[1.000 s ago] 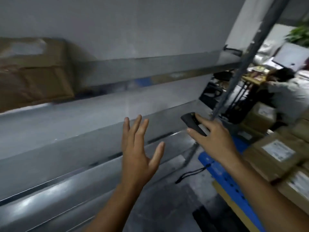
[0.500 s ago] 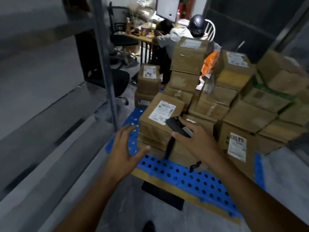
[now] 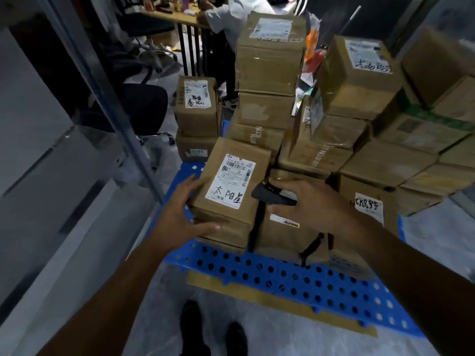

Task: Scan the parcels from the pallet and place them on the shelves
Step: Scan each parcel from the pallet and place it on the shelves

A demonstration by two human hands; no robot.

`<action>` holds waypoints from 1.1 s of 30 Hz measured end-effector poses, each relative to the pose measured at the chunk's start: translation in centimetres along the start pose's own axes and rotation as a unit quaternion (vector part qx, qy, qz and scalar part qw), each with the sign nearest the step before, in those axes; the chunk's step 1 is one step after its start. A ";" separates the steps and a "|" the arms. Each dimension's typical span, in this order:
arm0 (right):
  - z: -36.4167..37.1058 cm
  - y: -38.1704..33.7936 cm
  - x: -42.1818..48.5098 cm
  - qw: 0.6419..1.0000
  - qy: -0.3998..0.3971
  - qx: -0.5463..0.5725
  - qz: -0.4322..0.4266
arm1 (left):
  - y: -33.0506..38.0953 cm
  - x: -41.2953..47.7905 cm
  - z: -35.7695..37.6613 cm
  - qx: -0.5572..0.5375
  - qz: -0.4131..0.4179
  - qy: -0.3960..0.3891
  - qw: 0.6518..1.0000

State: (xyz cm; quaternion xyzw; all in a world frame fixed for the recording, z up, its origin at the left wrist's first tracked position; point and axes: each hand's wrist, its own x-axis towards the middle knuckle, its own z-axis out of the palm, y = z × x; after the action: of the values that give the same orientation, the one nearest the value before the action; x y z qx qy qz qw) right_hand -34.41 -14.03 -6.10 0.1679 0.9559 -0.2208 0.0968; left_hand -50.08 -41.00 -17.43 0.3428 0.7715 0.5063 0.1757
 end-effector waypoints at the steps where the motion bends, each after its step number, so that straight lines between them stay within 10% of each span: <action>1: -0.4 -0.3 0.3 0.999 -0.010 -0.030 0.002 | -0.2 0.2 0.0 0.003 0.015 -0.019 1.000; 12: -4.5 -5.1 1.6 0.959 -0.083 -0.265 0.052 | -1.5 1.3 1.7 0.030 0.112 0.005 0.993; 33: -6.8 -2.2 -1.5 0.971 -0.019 -0.229 0.063 | 0.9 0.2 4.4 0.063 0.081 0.035 0.994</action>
State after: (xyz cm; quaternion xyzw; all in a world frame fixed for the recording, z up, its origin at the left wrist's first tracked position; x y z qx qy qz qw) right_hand -34.54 -13.22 1.14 0.1974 0.9664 0.0072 0.1646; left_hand -47.18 -37.79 -18.47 0.3967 0.7771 0.4812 0.0849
